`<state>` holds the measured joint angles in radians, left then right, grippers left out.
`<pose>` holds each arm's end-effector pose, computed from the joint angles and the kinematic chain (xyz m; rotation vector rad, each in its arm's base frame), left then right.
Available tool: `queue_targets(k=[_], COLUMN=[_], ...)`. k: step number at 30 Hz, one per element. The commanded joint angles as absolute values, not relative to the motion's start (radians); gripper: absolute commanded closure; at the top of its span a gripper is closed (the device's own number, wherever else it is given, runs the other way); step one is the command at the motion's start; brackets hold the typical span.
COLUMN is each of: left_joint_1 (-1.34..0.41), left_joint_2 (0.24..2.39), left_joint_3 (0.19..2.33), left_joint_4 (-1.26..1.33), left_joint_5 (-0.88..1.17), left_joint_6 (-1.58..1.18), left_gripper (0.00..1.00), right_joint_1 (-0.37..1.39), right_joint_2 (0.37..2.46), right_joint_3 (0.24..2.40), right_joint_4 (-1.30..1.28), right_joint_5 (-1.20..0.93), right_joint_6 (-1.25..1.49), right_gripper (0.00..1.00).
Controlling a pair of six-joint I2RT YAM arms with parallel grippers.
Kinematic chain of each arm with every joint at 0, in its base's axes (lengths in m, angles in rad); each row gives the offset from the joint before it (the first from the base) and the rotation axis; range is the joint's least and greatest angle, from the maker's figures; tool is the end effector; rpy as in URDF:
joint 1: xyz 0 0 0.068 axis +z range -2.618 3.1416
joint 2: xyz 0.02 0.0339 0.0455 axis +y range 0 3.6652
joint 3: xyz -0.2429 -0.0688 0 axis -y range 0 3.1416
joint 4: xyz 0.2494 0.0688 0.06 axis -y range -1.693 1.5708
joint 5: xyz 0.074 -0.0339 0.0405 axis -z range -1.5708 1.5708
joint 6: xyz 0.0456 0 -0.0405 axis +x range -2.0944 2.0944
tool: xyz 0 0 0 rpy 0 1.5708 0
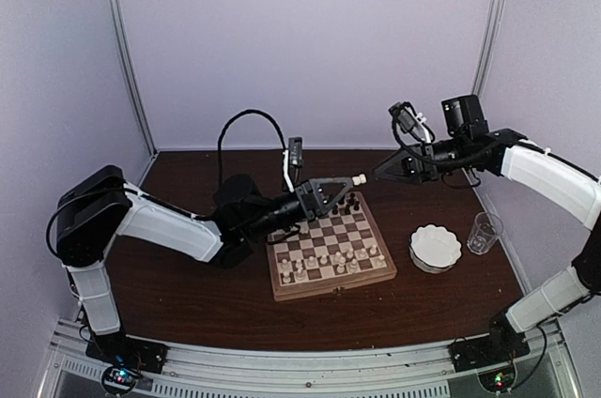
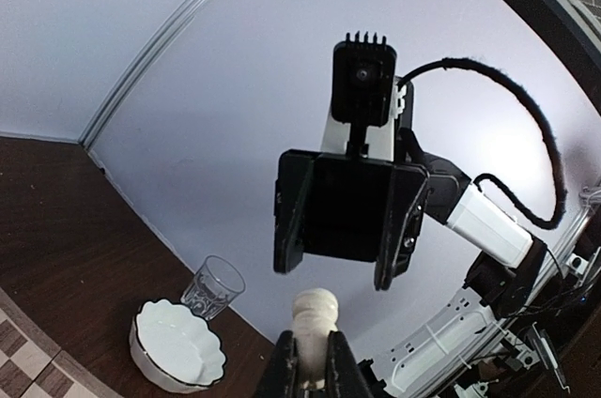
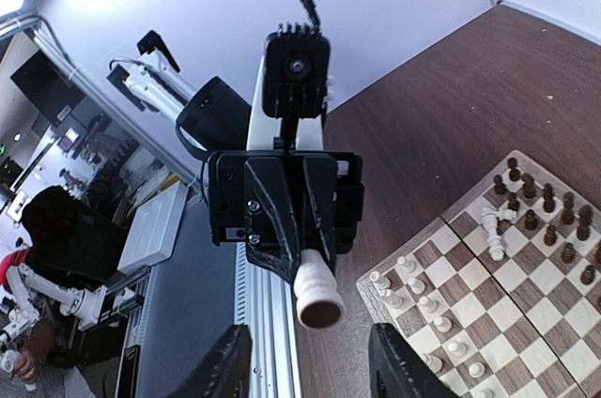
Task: Set up the chess pieces on the board
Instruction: Pass from the right arm to the left, then place the knight at g1.
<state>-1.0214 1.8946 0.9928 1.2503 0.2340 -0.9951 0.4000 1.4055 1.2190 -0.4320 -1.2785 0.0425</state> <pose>0.2052 -0.3554 0.2258 0.2636 1.4538 -1.8507 0.2660 0.1599 0.3153 -1.0821 1.7856 1.6346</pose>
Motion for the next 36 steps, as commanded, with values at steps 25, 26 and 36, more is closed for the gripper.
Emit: queue_targets(k=[25, 26, 36], left_joint_1=[-1.03, -1.044, -1.127], left_joint_2=[1.804, 1.819, 1.951], left_joint_3=[1.8, 1.825, 1.935], left_joint_4=[-0.988, -1.036, -1.252], left_joint_5=[0.246, 0.225, 0.129], left_joint_6=[-0.115, -0.099, -0.034], left_gripper=[1.0, 1.0, 1.0], right_joint_1=[0.185, 0.184, 0.184], right_joint_2=[1.228, 1.225, 1.232], right_joint_3=[1.073, 1.07, 1.068], right_joint_4=[-0.714, -0.711, -0.715], right_joint_5=[-0.846, -0.841, -0.821], right_joint_6=[-0.474, -0.476, -0.489], right_gripper=[0.46, 0.46, 0.45])
